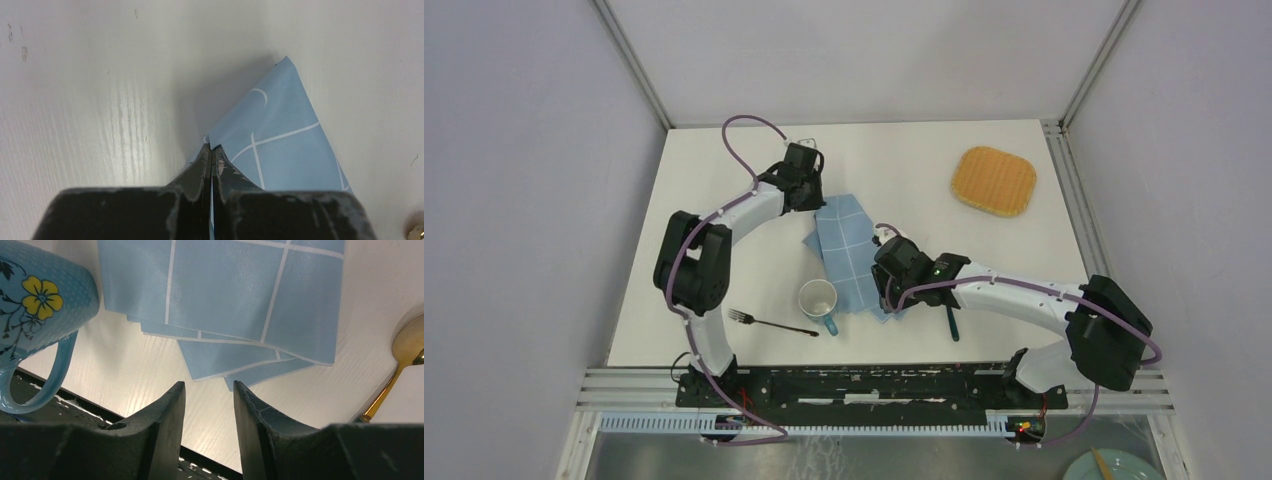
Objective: Set the dinner table for one person
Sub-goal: Adjust the napkin at the center of the board.
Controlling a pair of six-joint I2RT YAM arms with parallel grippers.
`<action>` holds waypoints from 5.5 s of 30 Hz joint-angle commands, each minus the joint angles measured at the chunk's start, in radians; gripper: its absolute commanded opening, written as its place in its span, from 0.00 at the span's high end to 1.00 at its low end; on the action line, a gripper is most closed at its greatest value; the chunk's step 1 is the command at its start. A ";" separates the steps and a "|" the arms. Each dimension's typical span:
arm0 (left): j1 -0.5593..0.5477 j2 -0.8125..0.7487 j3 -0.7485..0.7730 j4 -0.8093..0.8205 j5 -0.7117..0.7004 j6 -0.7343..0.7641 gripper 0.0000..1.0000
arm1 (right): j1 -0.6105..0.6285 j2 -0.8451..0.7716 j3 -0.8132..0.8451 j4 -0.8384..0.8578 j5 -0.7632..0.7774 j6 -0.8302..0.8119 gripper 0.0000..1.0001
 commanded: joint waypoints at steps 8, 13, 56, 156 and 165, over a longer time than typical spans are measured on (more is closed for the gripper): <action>0.004 0.029 0.068 0.026 0.000 -0.030 0.98 | 0.009 0.027 -0.011 0.077 -0.029 0.008 0.55; 0.003 0.027 0.065 0.023 -0.003 -0.025 0.98 | 0.024 0.078 0.005 0.097 -0.036 -0.004 0.56; 0.004 0.019 0.062 0.013 0.002 -0.024 0.98 | 0.070 0.273 0.100 0.221 -0.022 -0.083 0.54; 0.011 -0.013 0.026 0.005 0.023 -0.005 0.98 | -0.256 0.376 0.352 -0.072 0.168 -0.011 0.53; 0.015 0.006 0.034 0.013 0.029 -0.006 0.98 | -0.155 0.208 0.243 0.015 0.109 -0.074 0.53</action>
